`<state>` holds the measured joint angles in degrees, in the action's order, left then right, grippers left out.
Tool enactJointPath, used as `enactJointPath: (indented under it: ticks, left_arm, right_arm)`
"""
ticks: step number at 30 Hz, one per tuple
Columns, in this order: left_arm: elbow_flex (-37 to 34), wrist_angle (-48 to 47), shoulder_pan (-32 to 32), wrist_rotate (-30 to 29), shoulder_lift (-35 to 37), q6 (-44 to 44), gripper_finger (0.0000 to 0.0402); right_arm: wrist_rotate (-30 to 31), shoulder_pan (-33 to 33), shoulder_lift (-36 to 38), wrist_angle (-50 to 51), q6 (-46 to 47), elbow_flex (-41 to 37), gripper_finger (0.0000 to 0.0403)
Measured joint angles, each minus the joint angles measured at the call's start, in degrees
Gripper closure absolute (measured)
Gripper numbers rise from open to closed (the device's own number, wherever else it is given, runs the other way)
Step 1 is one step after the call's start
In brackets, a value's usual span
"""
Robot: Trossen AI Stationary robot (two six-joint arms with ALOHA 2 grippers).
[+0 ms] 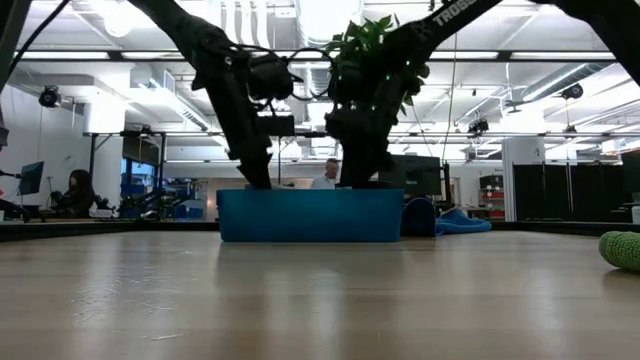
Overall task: Fold microfiber towels
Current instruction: Put the gray microfiber towel in the blue bin
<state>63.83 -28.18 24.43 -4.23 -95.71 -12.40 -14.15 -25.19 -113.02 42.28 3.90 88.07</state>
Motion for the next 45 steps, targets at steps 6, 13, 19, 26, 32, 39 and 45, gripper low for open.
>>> enactJointPath:
  ticks: [6, 13, 19, 26, 32, 39, 45]
  left_arm:
    - [0.0, 0.2, 0.1, -5.8, 3.3, -0.4, 0.0280]
    - [-0.2, 2.0, 0.1, 6.8, 6.2, -1.2, 0.0289]
    - [-0.4, 3.7, -0.1, 8.2, 3.1, -4.9, 0.0325]
    - [-0.4, 3.3, -0.2, 8.6, -2.4, -7.9, 0.0351]
    - [0.3, 0.2, -0.2, 0.4, -6.8, -6.4, 0.0375]
    - [0.3, -1.6, -0.2, -3.0, -3.6, -4.5, 0.0380]
    - [0.3, 0.3, -0.2, 1.9, 2.0, -4.4, 0.0380]
  right_arm:
    - [0.9, 0.1, 4.8, 0.1, -2.4, -0.1, 0.0273]
    - [0.9, 1.7, 11.1, 3.0, -2.1, -0.1, 0.0292]
    - [0.8, 5.7, 17.3, 4.8, -0.9, -0.2, 0.0309]
    - [2.7, 10.9, 24.7, 5.0, 1.9, -0.2, 0.0326]
    - [8.6, 14.7, 29.7, 5.5, 2.6, -0.2, 0.0337]
    - [11.8, 17.0, 34.4, 9.5, 4.8, -0.4, 0.0340]
    - [16.8, 18.1, 40.0, 12.5, 7.7, -4.8, 0.0341]
